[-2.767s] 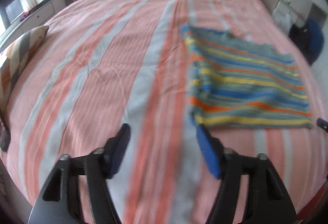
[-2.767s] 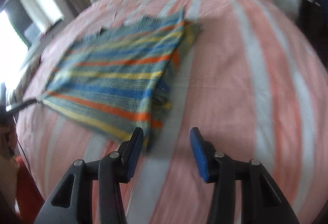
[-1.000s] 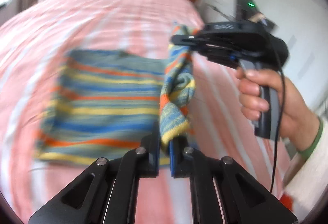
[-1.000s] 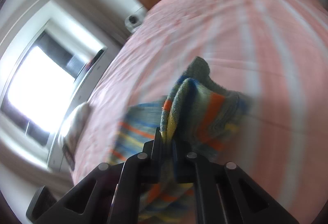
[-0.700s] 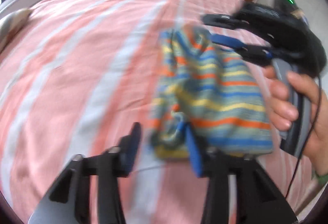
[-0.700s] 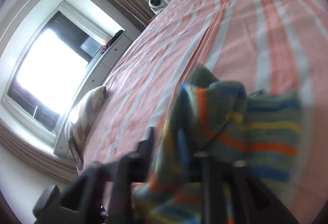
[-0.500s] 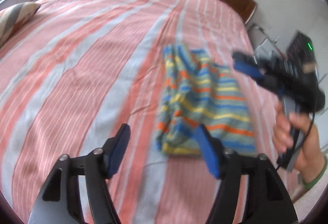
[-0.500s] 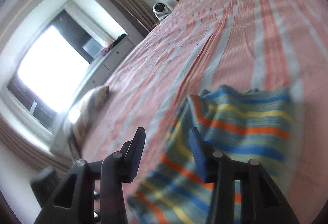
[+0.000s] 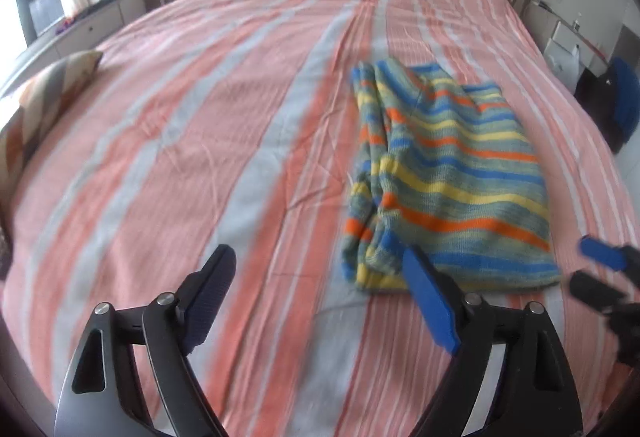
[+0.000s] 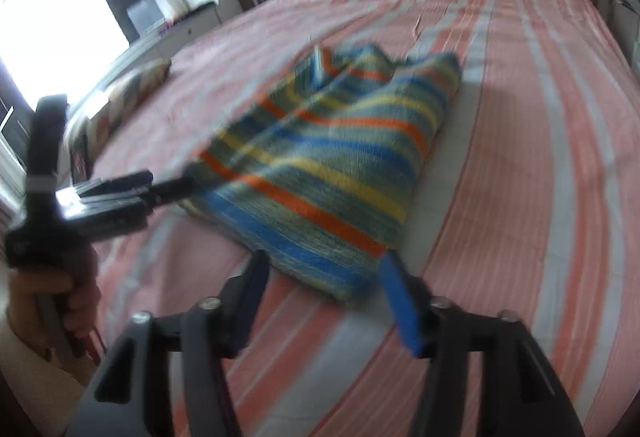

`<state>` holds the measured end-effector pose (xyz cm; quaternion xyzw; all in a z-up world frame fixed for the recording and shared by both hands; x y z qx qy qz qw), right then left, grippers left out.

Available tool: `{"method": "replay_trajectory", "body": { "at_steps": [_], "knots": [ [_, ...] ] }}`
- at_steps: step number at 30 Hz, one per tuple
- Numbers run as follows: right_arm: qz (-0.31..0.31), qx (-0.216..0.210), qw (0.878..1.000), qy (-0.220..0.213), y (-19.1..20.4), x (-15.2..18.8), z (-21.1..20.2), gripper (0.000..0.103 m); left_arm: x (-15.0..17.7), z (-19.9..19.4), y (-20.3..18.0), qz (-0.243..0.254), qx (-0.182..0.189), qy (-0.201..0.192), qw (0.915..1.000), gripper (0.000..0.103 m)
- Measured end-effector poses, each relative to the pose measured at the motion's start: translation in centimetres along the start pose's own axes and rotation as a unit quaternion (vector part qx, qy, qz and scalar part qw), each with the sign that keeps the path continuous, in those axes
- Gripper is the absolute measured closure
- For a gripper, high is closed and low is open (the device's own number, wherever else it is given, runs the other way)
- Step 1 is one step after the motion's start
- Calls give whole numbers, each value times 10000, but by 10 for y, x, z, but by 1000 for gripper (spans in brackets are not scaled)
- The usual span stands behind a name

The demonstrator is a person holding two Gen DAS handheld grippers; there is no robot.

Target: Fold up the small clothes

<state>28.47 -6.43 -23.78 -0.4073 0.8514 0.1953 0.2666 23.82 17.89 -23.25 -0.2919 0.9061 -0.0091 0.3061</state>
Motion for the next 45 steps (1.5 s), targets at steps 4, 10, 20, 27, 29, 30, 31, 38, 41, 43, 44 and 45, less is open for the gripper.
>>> {"method": "replay_trajectory", "body": {
  "at_steps": [4,10,20,27,29,30,31,38,41,43,44,45],
  "knots": [
    [-1,219,9995,-238,-4,-5,-25,30,-5,-4,-4,45,-14,-58,10000,16],
    [157,288,9992,-220,-10,-2,-29,30,-11,-7,-17,329,-76,-227,9992,16],
    [635,237,9973,-266,-54,-9,-18,30,-57,28,-18,-40,1306,369,9907,9],
    [1810,-631,9810,-310,-101,-44,41,30,-63,110,-53,144,1469,1433,9786,9],
    [2124,-885,9729,-209,-103,-50,66,32,-59,120,-61,327,1230,1424,9816,9],
    [2325,-1115,9661,-106,-100,-53,87,45,-56,121,-68,553,1083,1297,9841,9],
    [2344,-1151,9653,-89,-97,-55,94,53,-54,121,-74,807,908,1144,9860,26],
    [322,793,9959,-281,-41,-92,74,80,-55,92,-96,787,1193,821,9863,88],
    [119,925,9933,-684,-28,-110,46,80,-71,65,-100,601,1492,633,9849,89],
    [72,975,9915,-863,-25,-120,30,80,-83,44,-107,549,1678,467,9832,88],
    [96,980,9904,-975,-26,-125,20,80,-86,40,-108,556,1694,412,9831,86],
    [116,962,9900,-1021,-29,-129,16,80,-89,39,-112,599,1666,345,9836,80]
  ]
}}
Point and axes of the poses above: each gripper's, at about its wrist camera, not at the fingertips, and z roughly the way its jaws point, y to its left, x to its underside, the point moved 9 cm from there along z, roughly the way its jaws point, and after that the axes turned 15 degrees about -z, right-handed, at the moved point
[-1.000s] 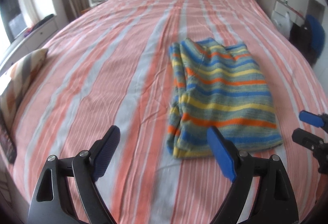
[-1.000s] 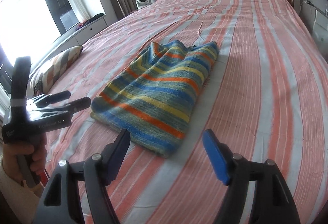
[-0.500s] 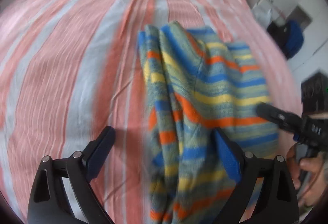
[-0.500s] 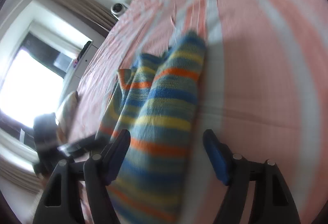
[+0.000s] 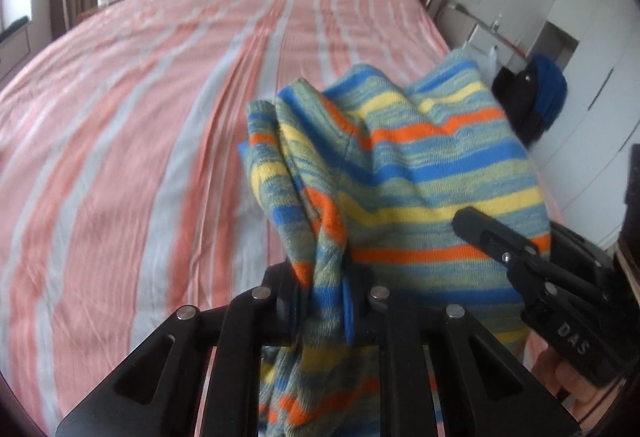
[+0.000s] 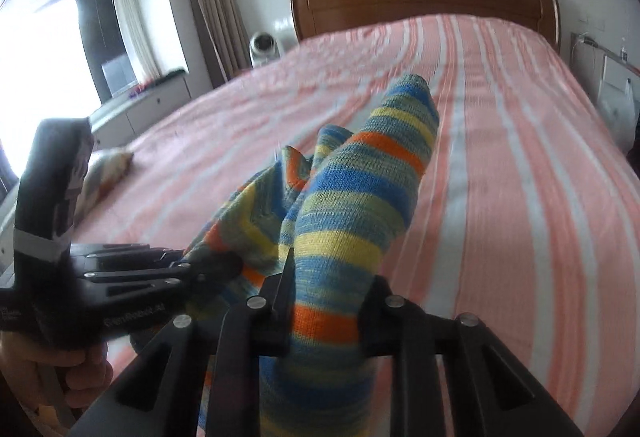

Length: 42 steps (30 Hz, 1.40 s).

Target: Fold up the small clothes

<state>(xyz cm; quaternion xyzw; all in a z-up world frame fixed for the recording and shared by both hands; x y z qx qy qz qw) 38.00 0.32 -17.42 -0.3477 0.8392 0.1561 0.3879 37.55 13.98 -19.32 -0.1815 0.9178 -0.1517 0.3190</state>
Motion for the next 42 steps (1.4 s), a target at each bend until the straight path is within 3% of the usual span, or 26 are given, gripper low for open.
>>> {"method": "replay_trajectory", "body": {
  "at_steps": [1,2,4,5,6,7,9,10,11,13,17,19,24,27,30,38,42],
  "knots": [
    [64,-6,10000,2,-6,-2,-1,79,-1,5,1,59,-179,1,9998,63],
    [194,-7,9998,20,-14,-1,1,75,1,10,6,115,-504,-12,9987,38],
    [475,43,9985,285,-31,13,9,46,9,14,19,219,-1027,-179,9943,27],
    [553,114,9974,440,-37,23,9,20,14,10,23,288,-1198,-299,9919,27],
    [686,258,9952,644,-48,40,7,12,25,2,26,390,-1338,-397,9895,27],
    [736,365,9943,681,-56,51,-2,12,30,-4,27,444,-1407,-450,9880,26],
    [611,539,9939,742,-59,70,-23,12,53,-33,23,669,-1666,-788,9806,14],
    [537,599,9937,785,-61,78,-35,11,57,-42,23,738,-1749,-917,9775,3],
    [431,702,9930,846,-60,88,-48,10,71,-64,16,834,-1865,-1195,9716,1],
    [156,854,9917,951,-49,106,-81,10,88,-92,9,795,-1842,-1404,9695,1],
    [-158,1004,9904,938,-38,123,-135,10,113,-127,-1,345,-1861,-1267,9737,1],
    [-184,1100,9903,825,-33,127,-167,7,126,-145,-6,149,-1978,-1336,9710,1],
    [-81,1141,9917,580,-12,130,-231,5,156,-169,-18,-58,-2183,-794,9726,1],
    [-132,994,9936,525,3,125,-249,5,172,-187,-31,-28,-2014,-716,9769,1],
    [-190,834,9955,398,18,119,-266,0,182,-206,-43,59,-2000,-885,9758,0],
    [-336,847,9953,318,43,121,-291,0,189,-231,-63,116,-1941,-1076,9750,0],
    [-235,657,9972,284,51,119,-302,0,192,-242,-71,169,-1804,-1147,9767,0]
  ]
}}
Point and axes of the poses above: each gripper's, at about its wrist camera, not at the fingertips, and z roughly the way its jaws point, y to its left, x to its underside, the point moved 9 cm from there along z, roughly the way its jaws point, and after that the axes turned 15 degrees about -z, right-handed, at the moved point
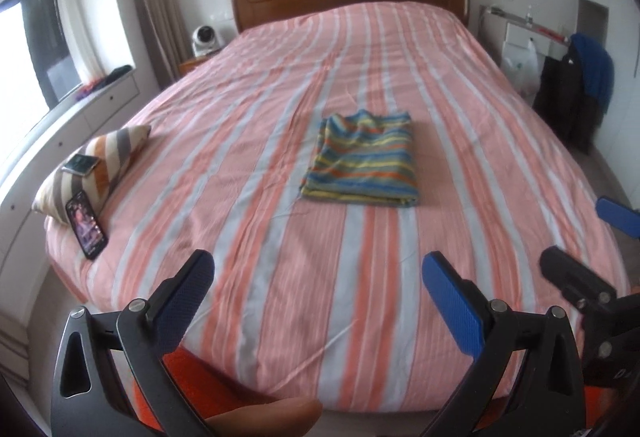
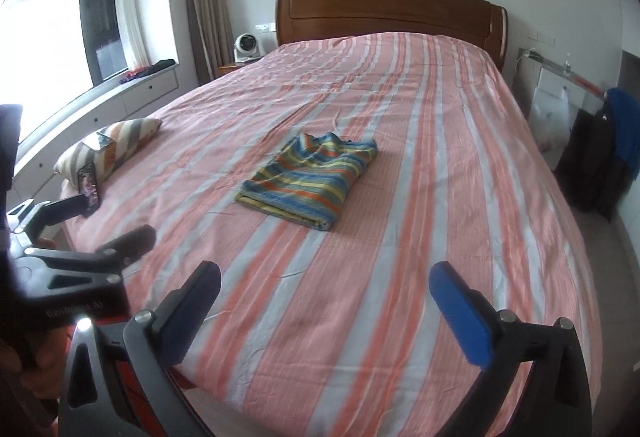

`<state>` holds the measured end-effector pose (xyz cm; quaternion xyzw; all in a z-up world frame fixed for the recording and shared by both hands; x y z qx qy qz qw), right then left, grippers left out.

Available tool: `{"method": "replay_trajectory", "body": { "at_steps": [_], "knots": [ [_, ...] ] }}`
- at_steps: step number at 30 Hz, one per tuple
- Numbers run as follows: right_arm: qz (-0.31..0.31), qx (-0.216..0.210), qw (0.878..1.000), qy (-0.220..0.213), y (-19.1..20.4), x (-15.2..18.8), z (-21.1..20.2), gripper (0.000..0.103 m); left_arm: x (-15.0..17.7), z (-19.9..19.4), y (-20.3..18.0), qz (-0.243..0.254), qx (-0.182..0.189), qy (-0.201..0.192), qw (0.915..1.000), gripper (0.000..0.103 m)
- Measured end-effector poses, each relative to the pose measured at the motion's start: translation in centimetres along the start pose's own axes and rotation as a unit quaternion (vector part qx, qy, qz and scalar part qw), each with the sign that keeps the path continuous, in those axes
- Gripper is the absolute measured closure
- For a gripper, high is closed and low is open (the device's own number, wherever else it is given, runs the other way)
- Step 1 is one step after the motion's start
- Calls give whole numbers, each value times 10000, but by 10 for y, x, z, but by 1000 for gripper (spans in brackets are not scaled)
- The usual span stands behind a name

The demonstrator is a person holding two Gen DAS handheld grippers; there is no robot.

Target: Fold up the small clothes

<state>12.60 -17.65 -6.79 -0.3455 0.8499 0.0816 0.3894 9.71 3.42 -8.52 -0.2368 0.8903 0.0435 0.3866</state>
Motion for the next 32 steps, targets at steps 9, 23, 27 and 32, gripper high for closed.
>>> {"method": "replay_trajectory", "body": {
  "at_steps": [9,23,27,32],
  "knots": [
    [-166,24,9999,-18,12,-4,-8,0,-7,-12,4,-41,-23,-171,9998,0],
    [-190,88,9998,39,12,0,-6,0,-5,-11,4,-31,83,-210,9997,0],
    [-167,83,9998,33,11,0,-6,0,-6,-16,0,-59,222,-249,9994,0],
    [-93,112,9999,-13,7,-1,-8,0,-9,-20,1,-98,162,-380,9991,0]
  ]
}}
Point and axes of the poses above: each gripper's, at about its wrist camera, not at the fingertips, and z roughly the way its jaws point, y to its left, x to its underside, the point moved 9 cm from there along z, roughly the way its jaws point, and after that the axes turned 15 degrees about -z, right-handed, at the moved point
